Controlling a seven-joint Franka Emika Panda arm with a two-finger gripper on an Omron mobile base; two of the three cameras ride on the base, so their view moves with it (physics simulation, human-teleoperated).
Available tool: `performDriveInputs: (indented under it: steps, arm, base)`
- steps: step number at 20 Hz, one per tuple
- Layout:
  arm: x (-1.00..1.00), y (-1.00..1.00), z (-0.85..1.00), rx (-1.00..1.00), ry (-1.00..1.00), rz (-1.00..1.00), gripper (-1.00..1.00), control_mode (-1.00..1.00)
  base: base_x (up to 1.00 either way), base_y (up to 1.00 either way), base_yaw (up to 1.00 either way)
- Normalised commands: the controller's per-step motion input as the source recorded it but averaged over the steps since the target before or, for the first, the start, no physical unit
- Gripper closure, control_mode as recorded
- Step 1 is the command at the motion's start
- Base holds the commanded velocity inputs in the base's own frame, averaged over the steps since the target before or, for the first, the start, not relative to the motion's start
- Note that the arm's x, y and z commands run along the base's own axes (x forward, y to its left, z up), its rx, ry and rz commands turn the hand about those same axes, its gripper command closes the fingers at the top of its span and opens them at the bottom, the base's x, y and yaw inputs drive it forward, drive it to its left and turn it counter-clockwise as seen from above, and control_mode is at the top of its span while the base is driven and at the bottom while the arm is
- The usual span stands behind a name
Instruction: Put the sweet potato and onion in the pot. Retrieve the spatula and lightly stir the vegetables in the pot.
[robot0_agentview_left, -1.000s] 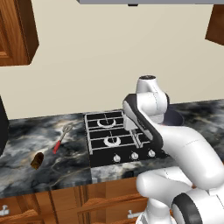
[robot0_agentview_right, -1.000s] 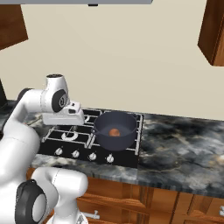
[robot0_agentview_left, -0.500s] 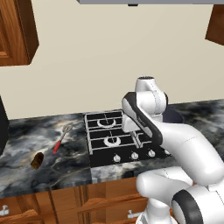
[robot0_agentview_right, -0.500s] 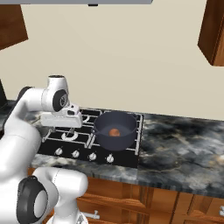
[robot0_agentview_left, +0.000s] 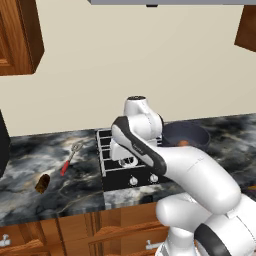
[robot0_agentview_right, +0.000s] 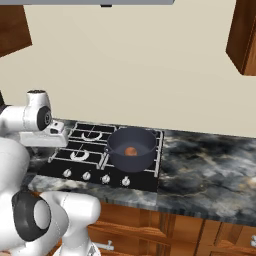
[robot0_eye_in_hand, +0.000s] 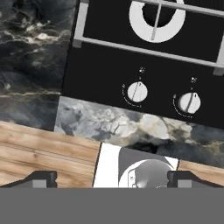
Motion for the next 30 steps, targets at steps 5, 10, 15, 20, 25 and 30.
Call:
performDriveInputs:
  steps: [5,10,15,20,25,30]
  arm:
    - [0.10,1.00,-0.15,0.01,0.00,0.13,-1.00,-1.00]
    - [0.34,1.00,-0.06,0.00,0.00,0.16,-1.00,-1.00]
    - [0.46,1.00,-0.25,0.00,0.00,0.19,-1.00,-1.00]
    - [0.41,0.96,-0.39,0.00,0.00,0.10,-1.00,-1.00]
    - [-0.07,0.73,-0.04,0.00,0.00,0.06,-1.00,-1.00]
    - [-0.04,0.40,-0.05,0.00,0.00,0.01,-1.00,-1.00]
  base:
    - [0.00,0.00,0.00]
    - [0.00,0.00,0.00]
    - [0.00,0.00,0.00]
    - [0.00,0.00,0.00]
    - [0.00,0.00,0.00]
    - [0.00,0.00,0.00]
